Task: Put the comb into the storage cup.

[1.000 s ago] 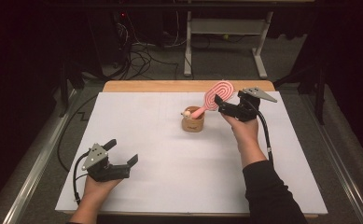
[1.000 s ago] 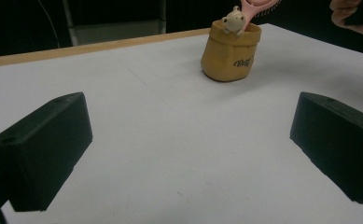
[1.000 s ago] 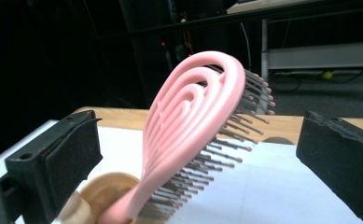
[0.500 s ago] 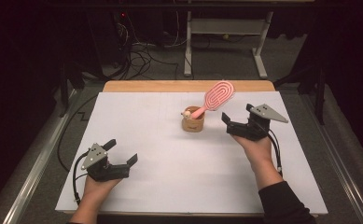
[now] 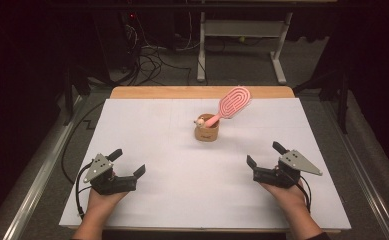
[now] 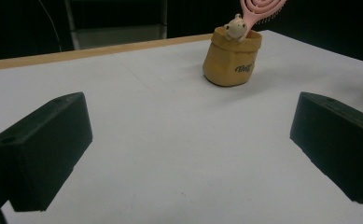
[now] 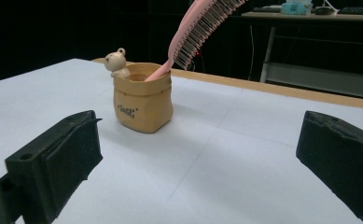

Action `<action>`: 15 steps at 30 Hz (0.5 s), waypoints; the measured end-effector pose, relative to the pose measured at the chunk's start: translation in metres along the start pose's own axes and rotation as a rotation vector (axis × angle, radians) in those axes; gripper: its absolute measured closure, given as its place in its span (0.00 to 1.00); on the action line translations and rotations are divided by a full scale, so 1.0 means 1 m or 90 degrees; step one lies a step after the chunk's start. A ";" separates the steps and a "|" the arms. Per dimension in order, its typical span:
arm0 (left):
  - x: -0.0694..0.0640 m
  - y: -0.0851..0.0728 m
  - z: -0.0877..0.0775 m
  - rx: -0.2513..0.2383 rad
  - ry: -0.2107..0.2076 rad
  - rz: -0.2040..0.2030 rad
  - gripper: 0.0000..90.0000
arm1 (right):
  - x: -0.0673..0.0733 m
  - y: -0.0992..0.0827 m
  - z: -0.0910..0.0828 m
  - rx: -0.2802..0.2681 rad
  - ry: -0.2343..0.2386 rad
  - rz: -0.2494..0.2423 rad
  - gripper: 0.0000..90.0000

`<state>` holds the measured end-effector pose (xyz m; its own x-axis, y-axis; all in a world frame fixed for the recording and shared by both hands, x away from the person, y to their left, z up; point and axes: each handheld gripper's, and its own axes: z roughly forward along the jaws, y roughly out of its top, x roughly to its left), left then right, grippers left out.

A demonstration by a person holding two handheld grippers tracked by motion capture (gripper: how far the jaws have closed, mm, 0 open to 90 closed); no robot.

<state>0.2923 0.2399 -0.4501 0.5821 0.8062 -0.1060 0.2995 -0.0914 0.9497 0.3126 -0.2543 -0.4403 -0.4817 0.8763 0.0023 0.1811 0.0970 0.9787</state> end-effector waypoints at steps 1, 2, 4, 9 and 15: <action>0.000 0.000 -0.001 0.000 0.001 0.000 0.00 | -0.001 -0.002 -0.005 0.000 -0.001 0.001 0.00; 0.001 0.000 -0.001 0.000 0.001 0.000 0.00 | -0.001 -0.004 -0.011 -0.004 -0.003 0.000 0.00; 0.001 0.000 -0.002 0.001 0.003 0.000 0.00 | -0.004 -0.009 -0.022 -0.009 -0.010 0.005 0.00; -0.001 0.001 -0.001 0.003 0.004 0.008 0.00 | -0.011 -0.022 -0.043 -0.021 -0.031 0.024 0.00; -0.003 0.001 0.001 0.007 0.002 0.011 0.00 | -0.015 -0.025 -0.043 -0.015 -0.041 0.013 0.00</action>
